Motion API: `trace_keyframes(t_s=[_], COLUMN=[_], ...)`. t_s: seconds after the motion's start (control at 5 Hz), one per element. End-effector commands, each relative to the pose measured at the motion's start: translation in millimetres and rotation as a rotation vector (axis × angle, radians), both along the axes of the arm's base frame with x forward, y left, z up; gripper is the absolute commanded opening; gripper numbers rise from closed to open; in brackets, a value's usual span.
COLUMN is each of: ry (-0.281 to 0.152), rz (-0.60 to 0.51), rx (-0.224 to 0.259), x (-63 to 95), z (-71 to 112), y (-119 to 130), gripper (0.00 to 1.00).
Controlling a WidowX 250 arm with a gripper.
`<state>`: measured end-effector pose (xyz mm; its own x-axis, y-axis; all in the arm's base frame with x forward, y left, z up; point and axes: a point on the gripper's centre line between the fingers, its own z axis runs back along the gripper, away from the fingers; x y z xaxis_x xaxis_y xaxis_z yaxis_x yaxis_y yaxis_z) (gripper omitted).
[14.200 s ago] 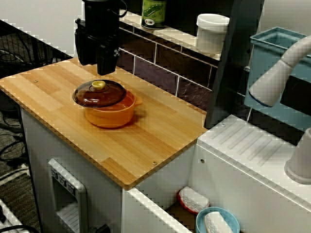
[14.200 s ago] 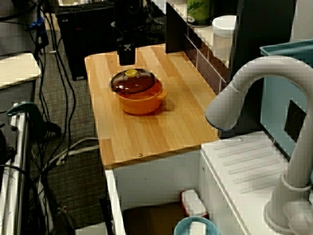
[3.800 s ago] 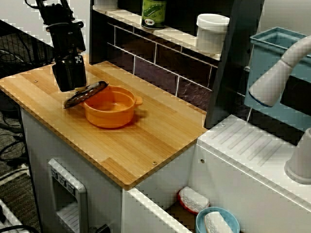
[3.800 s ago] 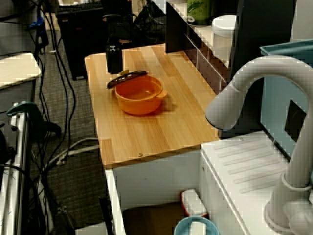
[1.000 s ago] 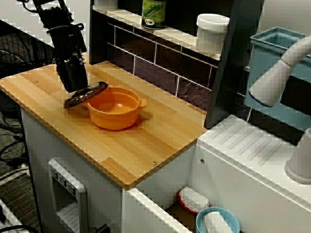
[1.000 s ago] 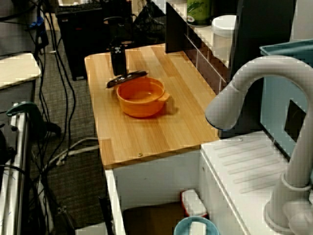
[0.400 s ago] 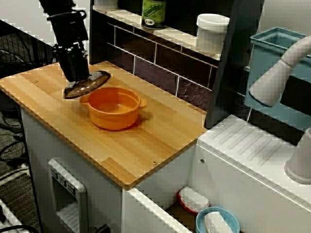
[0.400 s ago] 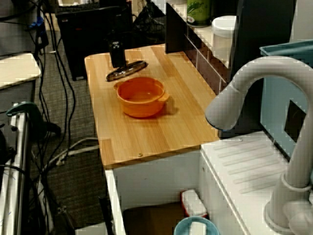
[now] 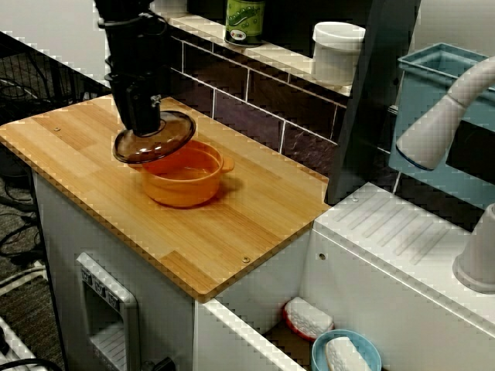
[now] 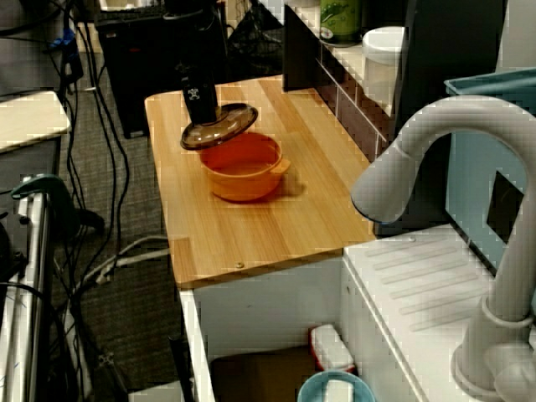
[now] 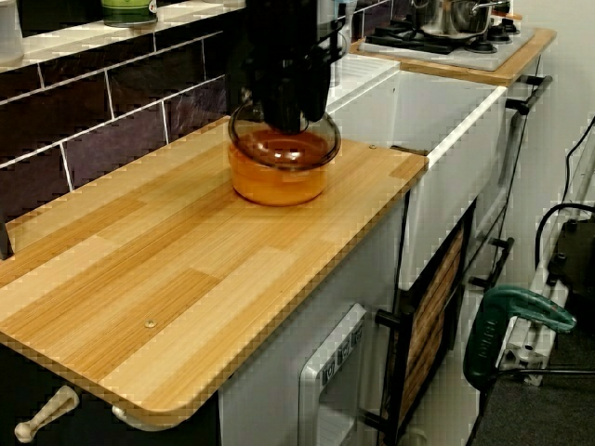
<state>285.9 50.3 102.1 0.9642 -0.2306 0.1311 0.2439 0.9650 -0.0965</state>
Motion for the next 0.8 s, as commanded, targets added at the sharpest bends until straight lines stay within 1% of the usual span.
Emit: trace_keyframes(t_s=[0.0, 0.2, 0.6], ry=[-0.002, 0.022, 0.043], rz=[-0.093, -0.127, -0.169], rx=[0.111, 0.121, 0.135], x=[14.6, 18.3, 15.3], z=[26.1, 22.3, 13.4], y=[-21, -25, -24], gripper=[0.00, 0.00, 0.00])
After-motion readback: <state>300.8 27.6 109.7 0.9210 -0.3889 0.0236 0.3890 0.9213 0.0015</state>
